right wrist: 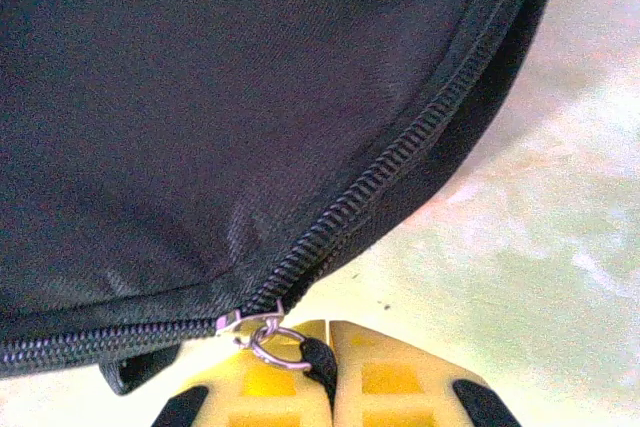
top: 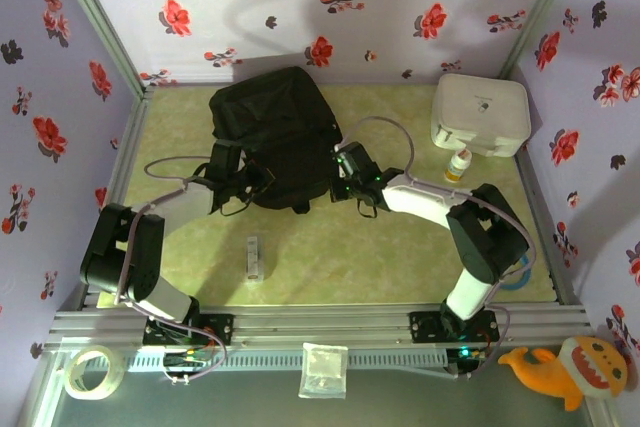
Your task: Pack the student bag
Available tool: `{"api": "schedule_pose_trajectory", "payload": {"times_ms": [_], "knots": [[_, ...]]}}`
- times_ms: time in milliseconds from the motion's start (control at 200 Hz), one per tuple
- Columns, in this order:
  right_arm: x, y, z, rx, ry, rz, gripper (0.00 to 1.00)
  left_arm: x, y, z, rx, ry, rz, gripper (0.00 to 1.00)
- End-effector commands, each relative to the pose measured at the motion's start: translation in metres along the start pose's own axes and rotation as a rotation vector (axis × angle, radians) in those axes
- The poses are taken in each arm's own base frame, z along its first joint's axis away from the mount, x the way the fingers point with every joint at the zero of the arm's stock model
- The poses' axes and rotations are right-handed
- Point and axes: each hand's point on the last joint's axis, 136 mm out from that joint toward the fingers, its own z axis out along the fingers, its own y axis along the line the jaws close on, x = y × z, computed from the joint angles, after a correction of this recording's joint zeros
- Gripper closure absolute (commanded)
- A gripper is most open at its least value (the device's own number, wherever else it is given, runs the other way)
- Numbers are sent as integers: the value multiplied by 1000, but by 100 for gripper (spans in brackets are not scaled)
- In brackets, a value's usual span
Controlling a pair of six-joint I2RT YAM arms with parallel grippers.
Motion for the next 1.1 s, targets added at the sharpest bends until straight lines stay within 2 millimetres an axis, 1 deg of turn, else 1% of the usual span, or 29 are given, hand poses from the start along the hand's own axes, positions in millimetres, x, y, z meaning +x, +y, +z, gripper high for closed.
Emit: {"api": "schedule_pose_trajectory", "payload": {"times_ms": [0, 50, 110, 205, 290, 350, 380, 445, 525, 600, 650, 740, 785, 850, 880, 905, 935, 990, 1045, 1095], "knots": [[-8, -46, -14, 219, -10, 121, 100, -21, 4, -10, -35, -70, 29, 100], [-10, -47, -19, 227, -16, 138, 100, -23, -1, -9, -31, -67, 46, 100], [-11, -43, -25, 206, -18, 144, 100, -26, -8, -8, -21, -58, 69, 100], [-10, -27, -36, 141, -30, 123, 100, -30, -18, -2, -8, -41, 105, 100], [0, -11, -44, 89, -18, 83, 100, -34, -26, 4, -7, -28, 141, 100], [12, 7, -47, 21, 12, 46, 100, -37, -31, 10, -11, -18, 169, 100], [19, 21, -48, -30, 32, 23, 100, -39, -33, 13, -12, -12, 180, 100], [31, 42, -49, -103, 54, -17, 100, -42, -36, 18, -22, 5, 200, 100], [39, 70, -50, -200, 74, -45, 100, -46, -39, 21, -34, 10, 220, 95], [38, 90, -48, -254, 72, -57, 100, -52, -39, 20, -56, 0, 230, 89], [35, 102, -46, -280, 68, -64, 100, -57, -35, 16, -84, -17, 235, 81], [26, 122, -39, -319, 56, -73, 100, -68, -24, 0, -153, -73, 238, 62], [19, 132, -35, -342, 47, -73, 100, -74, -12, -12, -205, -108, 226, 54], [9, 144, -29, -369, 46, -60, 100, -82, 12, -31, -308, -173, 167, 41], [7, 149, -23, -378, 58, -58, 100, -84, 20, -39, -345, -200, 158, 36], [1, 156, -22, -391, 56, -57, 100, -85, 26, -45, -370, -215, 151, 34], [-1, 160, -16, -398, 64, -54, 100, -86, 31, -54, -390, -233, 140, 32], [-7, 173, -11, -438, 70, -64, 100, -86, 36, -64, -398, -250, 124, 29], [-13, 184, -8, -472, 69, -67, 100, -83, 37, -73, -386, -262, 106, 26], [-17, 190, -4, -488, 70, -66, 100, -79, 33, -77, -351, -261, 93, 25]]}}
